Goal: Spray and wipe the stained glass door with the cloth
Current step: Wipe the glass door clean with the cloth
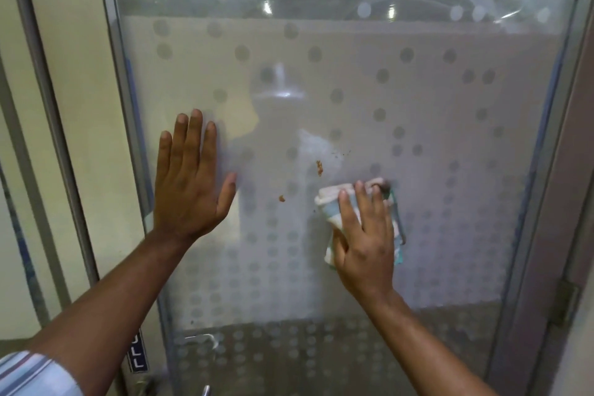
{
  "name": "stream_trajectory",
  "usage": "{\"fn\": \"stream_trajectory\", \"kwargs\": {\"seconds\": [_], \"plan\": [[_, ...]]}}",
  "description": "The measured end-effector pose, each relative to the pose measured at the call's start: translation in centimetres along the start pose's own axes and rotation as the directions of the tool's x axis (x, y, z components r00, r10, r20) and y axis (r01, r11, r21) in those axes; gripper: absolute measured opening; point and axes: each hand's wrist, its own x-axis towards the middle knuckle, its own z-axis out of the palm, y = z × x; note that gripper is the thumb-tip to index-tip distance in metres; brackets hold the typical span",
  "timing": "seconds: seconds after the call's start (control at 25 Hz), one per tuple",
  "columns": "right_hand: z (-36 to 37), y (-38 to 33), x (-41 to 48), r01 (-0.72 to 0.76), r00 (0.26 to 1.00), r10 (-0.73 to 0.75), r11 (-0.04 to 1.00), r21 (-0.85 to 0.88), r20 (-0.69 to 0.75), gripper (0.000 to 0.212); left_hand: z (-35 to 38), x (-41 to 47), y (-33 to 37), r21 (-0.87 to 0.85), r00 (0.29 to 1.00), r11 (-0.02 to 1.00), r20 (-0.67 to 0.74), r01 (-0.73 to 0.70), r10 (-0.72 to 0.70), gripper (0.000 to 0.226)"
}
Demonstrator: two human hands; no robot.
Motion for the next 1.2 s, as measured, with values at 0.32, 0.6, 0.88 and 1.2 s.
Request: {"fn": "stream_trajectory", "kwargs": {"seconds": [0.32,0.6,0.88,1.2], "plan": [[0.8,-1.6,10.9,-0.162,0.973,0.174,0.983,0.088,-0.153,0.065,-0.1,0.0,0.0,0.012,1.000,1.000,-0.013,0.004,-0.004,0.081],[2.2,-4.2,2.9,0.171,0.985,-0.172,0.984,0.050,0.029,0.063,-0.1,0.1,0.1,-0.007,1.000,1.000,0.009,0.005,-0.005,0.081],[1.4,-2.6,4.8,-0.028,0.998,0.031,0.998,0.065,-0.049,0.068,-0.4,0.1,0.1,0.005,1.000,1.000,0.008,0.007,-0.007,0.080],[3.7,-9.0,6.5,0.062,0.996,-0.054,0.991,0.116,-0.066,0.054,-0.1,0.1,0.0,-0.023,1.000,1.000,0.014,0.007,-0.007,0.080]]}}
